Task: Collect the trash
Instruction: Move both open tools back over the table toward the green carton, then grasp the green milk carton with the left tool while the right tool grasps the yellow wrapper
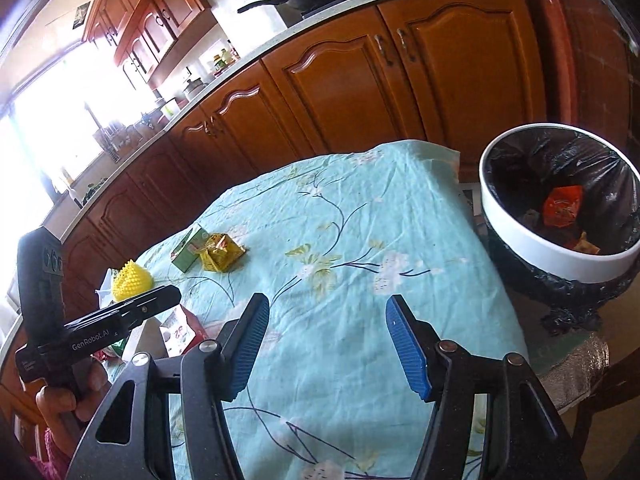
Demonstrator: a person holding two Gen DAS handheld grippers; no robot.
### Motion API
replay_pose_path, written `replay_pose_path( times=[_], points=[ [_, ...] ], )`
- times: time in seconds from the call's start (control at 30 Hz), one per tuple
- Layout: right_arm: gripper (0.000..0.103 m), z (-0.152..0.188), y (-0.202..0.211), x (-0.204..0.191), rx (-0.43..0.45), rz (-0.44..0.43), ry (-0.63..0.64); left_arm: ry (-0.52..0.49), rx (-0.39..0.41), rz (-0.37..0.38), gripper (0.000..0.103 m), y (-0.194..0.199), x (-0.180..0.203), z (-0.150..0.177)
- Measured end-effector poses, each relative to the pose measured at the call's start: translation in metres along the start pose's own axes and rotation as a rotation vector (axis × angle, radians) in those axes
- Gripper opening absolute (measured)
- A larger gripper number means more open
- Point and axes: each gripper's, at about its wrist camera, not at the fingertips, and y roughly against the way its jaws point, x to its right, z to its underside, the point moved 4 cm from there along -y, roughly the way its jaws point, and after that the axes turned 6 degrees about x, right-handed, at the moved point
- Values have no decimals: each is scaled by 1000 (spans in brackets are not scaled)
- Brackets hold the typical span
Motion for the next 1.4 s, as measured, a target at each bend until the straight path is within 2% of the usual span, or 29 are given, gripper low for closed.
replay_pose_path(
  times=[0.33, 0.7, 0.93, 1.17, 1.4],
  points=[
    [63, -3, -26, -44, -29, -59, 71, 30, 37, -69, 35, 18, -47, -11],
    [63, -6, -67, -92, -77, -115, 141, 35, 30, -141, 36, 21, -96, -17],
    [63, -9, -93, -114, -99, -136, 174, 25, 9, -188, 45, 9, -125, -24],
    [63, -14, -124, -127, -124, -138, 214, -7, -33, -212, 61, -15, -148, -42],
    [62, -15, -152, -135, -149, -130, 257, -48, -58, -245, 63, -40, -161, -57]
  ],
)
